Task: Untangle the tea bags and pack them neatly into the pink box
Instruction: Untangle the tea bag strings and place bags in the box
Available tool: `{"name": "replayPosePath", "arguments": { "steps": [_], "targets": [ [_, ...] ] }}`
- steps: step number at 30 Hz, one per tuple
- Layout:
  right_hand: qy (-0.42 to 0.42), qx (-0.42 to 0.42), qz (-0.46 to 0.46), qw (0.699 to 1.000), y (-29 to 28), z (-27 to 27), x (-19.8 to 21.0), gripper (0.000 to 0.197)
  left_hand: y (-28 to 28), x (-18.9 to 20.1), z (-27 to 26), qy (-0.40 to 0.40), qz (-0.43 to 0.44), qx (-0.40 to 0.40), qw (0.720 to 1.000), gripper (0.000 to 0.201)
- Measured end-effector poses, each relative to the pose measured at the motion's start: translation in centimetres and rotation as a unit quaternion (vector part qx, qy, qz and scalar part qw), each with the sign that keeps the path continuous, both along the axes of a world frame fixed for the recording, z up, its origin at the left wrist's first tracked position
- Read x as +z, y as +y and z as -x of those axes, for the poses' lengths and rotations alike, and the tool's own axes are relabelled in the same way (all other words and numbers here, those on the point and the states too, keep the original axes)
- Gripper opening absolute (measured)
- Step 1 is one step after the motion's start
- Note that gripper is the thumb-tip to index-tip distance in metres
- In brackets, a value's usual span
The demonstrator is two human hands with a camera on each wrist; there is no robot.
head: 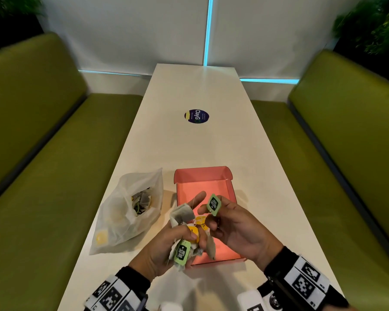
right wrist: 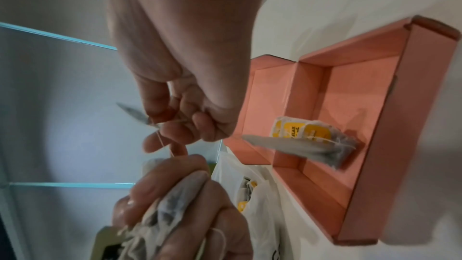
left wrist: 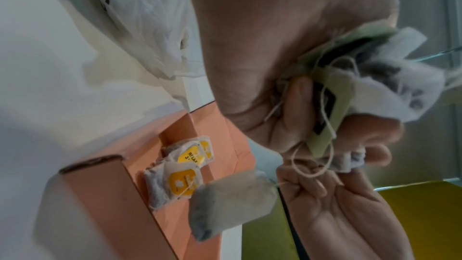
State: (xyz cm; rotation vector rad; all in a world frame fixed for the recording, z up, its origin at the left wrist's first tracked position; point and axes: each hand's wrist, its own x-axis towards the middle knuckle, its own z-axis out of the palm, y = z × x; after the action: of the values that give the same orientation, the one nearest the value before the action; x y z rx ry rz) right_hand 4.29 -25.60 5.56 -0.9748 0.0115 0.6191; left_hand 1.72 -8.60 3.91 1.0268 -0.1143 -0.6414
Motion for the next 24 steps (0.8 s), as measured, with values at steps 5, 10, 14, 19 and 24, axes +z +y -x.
{"name": "replayPosePath", "arguments": {
  "steps": [5, 10, 14, 19, 24],
  "targets": [
    [-0.026, 0.028, 0.025, 0.999, -0.3, 0.1, 0.1, 0.070, 0.0, 0.1, -0.2, 0.009, 0.013, 0.014, 1.000, 0.091],
    [-0.119, -0.001, 0.202, 0.972, -0.3, 0.3, 0.2, 0.045, 0.6, 0.4, -0.4, -0.019, 0.004, 0.038, 0.999, 0.086],
    [-0.152, -0.027, 0.265, 0.952, 0.1, 0.7, 0.5, 0.029, 0.8, 1.0, -0.2, -0.026, 0.012, 0.035, 0.999, 0.068],
    [-0.095, -0.109, 0.246, 0.958, 0.3, 0.4, 0.4, 0.023, 1.3, 0.8, -0.2, -0.029, 0.010, 0.050, 0.998, 0.081],
    [-0.102, -0.148, 0.246, 0.952, 0.1, 0.2, 0.7, 0.026, 1.7, 1.2, -0.1, -0.046, -0.006, 0.061, 0.997, 0.079]
  ]
}}
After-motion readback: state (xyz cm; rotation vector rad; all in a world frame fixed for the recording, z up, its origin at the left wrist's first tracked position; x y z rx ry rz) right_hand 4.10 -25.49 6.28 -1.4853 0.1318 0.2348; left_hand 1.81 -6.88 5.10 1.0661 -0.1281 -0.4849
